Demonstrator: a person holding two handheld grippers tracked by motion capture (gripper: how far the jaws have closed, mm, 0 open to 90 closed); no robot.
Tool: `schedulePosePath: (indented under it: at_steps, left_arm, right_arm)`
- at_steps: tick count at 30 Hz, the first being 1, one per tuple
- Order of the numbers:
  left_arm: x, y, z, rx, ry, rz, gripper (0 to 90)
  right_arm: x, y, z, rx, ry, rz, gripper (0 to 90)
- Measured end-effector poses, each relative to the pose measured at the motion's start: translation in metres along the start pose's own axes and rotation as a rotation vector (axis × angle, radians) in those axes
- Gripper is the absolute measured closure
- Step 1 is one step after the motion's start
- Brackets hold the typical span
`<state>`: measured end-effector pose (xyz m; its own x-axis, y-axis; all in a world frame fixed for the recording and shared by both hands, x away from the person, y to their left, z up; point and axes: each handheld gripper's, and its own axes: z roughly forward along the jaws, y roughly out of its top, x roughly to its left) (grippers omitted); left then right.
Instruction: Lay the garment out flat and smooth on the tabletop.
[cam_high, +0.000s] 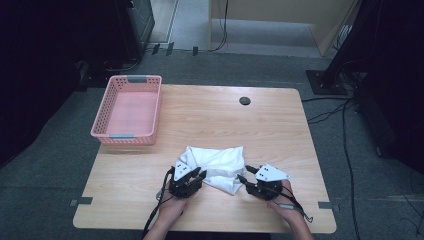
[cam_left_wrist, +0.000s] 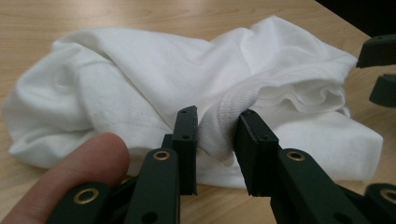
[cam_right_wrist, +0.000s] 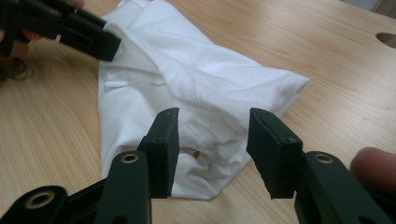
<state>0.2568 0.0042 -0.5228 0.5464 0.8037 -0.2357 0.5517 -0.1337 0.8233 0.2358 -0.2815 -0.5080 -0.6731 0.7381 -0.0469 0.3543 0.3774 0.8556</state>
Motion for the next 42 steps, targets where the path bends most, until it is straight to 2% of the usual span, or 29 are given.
schedulePosePath:
  at_steps: [3,5,9,10,11,12,13,15,17,18,21,25,26,28,30,31,32,33,34,35,36,39,42]
  left_arm:
    - [0.001,0.009,0.000,-0.011,0.008,0.004,72.4]
    - [0.001,0.017,-0.001,-0.025,0.006,0.008,72.6]
    - [0.002,0.029,-0.002,-0.039,0.010,0.021,73.7]
    - [0.003,0.037,-0.003,-0.044,0.015,0.029,74.5]
    - [0.003,0.040,-0.004,-0.046,0.016,0.037,74.8]
    - [0.003,0.044,-0.004,-0.046,0.018,0.048,75.2]
    - [0.003,0.046,-0.005,-0.048,0.021,0.064,75.6]
    - [0.003,0.049,-0.004,-0.048,0.026,0.075,76.0]
    - [0.007,0.052,0.001,-0.025,0.045,0.106,76.1]
    - [0.009,0.053,0.005,-0.014,0.055,0.108,76.2]
    - [0.016,0.062,0.014,0.007,0.070,0.113,76.4]
    - [0.018,0.085,0.027,0.001,0.098,0.142,77.3]
    - [0.018,0.085,0.027,0.001,0.098,0.142,78.0]
    - [0.019,0.106,0.041,-0.009,0.128,0.162,78.3]
    - [0.023,0.124,0.059,-0.007,0.172,0.162,75.8]
    - [0.026,0.131,0.066,-0.001,0.196,0.151,68.0]
    - [0.029,0.139,0.074,0.011,0.233,0.127,56.3]
    - [0.032,0.144,0.078,0.024,0.259,0.103,45.6]
    - [0.035,0.150,0.080,0.024,0.279,0.060,42.8]
    - [0.038,0.152,0.079,0.007,0.272,0.043,41.8]
    - [0.039,0.153,0.076,0.001,0.264,0.034,39.0]
    - [0.042,0.144,0.070,0.015,0.242,0.068,37.2]
    - [0.047,0.131,0.068,0.047,0.228,0.051,37.3]
  right_arm:
    - [-0.002,0.004,0.004,0.020,0.000,-0.027,51.8]
    - [-0.003,0.007,0.007,0.025,-0.028,-0.017,50.9]
    - [-0.008,0.013,0.014,0.008,-0.037,0.023,50.9]
    - [-0.012,0.016,0.020,0.015,-0.034,0.050,51.1]
    - [-0.013,0.018,0.024,0.022,-0.036,0.058,54.4]
    - [-0.014,0.019,0.027,0.031,-0.038,0.067,64.6]
    - [-0.016,0.021,0.031,0.048,-0.015,0.089,71.1]
    - [-0.018,0.024,0.036,0.056,-0.018,0.112,82.8]
    - [-0.020,0.027,0.040,0.063,-0.043,0.140,88.2]
    - [-0.022,0.027,0.041,0.063,-0.063,0.159,89.4]
    - [-0.032,0.030,0.042,0.051,-0.080,0.227,90.0]
    - [-0.046,0.044,0.041,0.012,-0.096,0.267,90.0]
    - [-0.046,0.044,0.041,0.012,-0.096,0.267,90.0]
    - [-0.056,0.055,0.044,-0.006,-0.130,0.283,90.0]
    - [-0.068,0.063,0.052,-0.009,-0.167,0.339,90.0]
    - [-0.077,0.067,0.059,-0.008,-0.203,0.378,90.0]
    - [-0.083,0.068,0.063,-0.004,-0.238,0.421,89.2]
    - [-0.091,0.070,0.067,-0.003,-0.281,0.467,83.4]
    - [-0.095,0.071,0.068,-0.009,-0.305,0.498,77.5]
    - [-0.099,0.071,0.068,-0.020,-0.324,0.534,73.5]
    - [-0.100,0.071,0.067,-0.030,-0.321,0.544,69.7]
    - [-0.096,0.064,0.060,-0.029,-0.291,0.520,61.9]
    - [-0.093,0.053,0.057,-0.005,-0.301,0.521,59.5]
